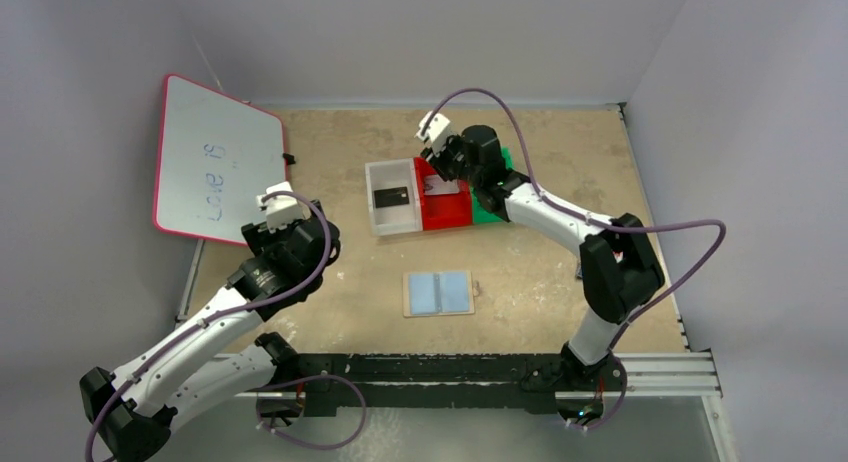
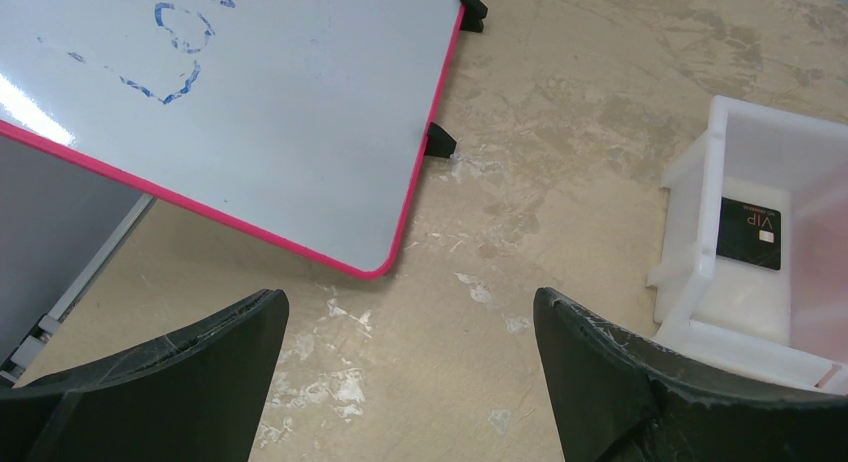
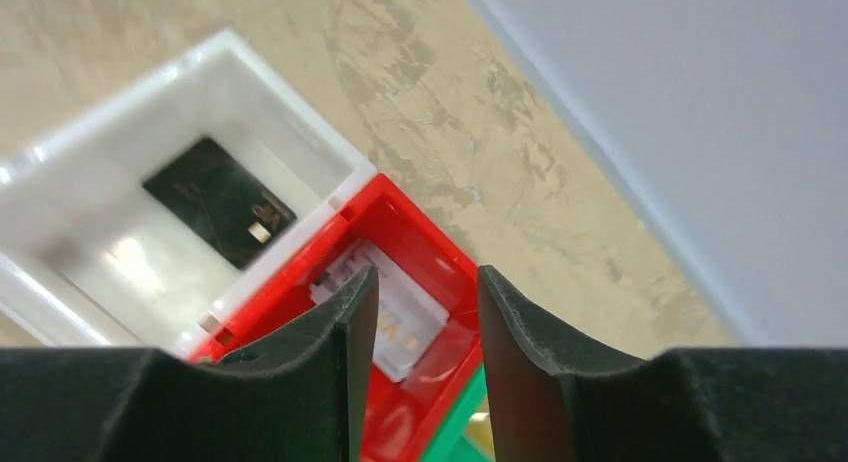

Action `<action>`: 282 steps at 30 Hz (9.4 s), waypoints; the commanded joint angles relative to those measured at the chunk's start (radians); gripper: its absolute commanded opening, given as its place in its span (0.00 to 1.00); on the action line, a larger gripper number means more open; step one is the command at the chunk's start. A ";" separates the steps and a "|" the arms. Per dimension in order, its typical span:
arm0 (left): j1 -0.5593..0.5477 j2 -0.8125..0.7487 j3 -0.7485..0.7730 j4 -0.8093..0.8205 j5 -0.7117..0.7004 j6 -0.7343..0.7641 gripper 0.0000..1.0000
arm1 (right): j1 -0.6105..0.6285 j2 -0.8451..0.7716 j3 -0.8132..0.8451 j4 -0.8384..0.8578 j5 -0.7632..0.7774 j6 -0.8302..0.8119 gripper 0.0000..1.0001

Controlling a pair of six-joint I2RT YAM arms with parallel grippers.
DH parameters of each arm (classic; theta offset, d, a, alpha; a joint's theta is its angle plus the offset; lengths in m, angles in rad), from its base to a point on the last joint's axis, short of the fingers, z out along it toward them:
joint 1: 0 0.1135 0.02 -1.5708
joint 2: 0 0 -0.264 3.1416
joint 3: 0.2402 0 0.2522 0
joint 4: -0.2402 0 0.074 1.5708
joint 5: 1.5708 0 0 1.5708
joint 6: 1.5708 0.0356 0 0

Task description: Take the credit cards out of the card holder

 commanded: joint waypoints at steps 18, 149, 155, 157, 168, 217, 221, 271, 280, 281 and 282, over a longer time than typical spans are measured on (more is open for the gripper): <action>0.007 0.008 0.046 0.005 -0.035 -0.003 0.93 | -0.003 0.201 0.167 -0.375 0.144 0.876 0.11; 0.006 -0.066 0.112 -0.203 -0.167 -0.173 0.92 | 0.612 -0.271 -0.499 -0.733 0.700 1.846 0.61; 0.006 -0.069 0.111 -0.204 -0.166 -0.173 0.91 | 0.614 -0.093 -0.449 -0.739 0.707 1.833 0.52; 0.006 -0.069 0.110 -0.202 -0.166 -0.171 0.91 | 0.614 -0.065 -0.446 -0.669 0.693 1.744 0.48; 0.006 -0.081 0.110 -0.206 -0.171 -0.173 0.91 | 0.624 -0.173 -0.527 -0.276 0.615 1.304 0.17; 0.007 -0.088 0.112 -0.206 -0.169 -0.169 0.91 | 0.635 -0.169 -0.442 -0.470 0.655 1.461 0.16; 0.006 -0.087 0.111 -0.205 -0.169 -0.169 0.91 | 0.602 -0.275 -0.491 -0.358 0.598 1.437 0.09; -0.204 0.249 -0.190 0.554 0.782 -0.307 0.71 | 0.456 -0.369 -0.595 -0.450 0.470 1.519 0.56; -0.287 0.447 -0.241 0.679 0.746 -0.414 0.64 | 0.446 -0.465 -0.709 -0.179 0.334 1.567 0.35; -0.292 0.458 -0.244 0.684 0.743 -0.419 0.63 | 0.442 -0.476 -0.714 -0.148 0.317 1.565 0.35; -0.299 0.470 -0.247 0.689 0.741 -0.425 0.62 | 0.439 -0.482 -0.719 -0.117 0.301 1.564 0.35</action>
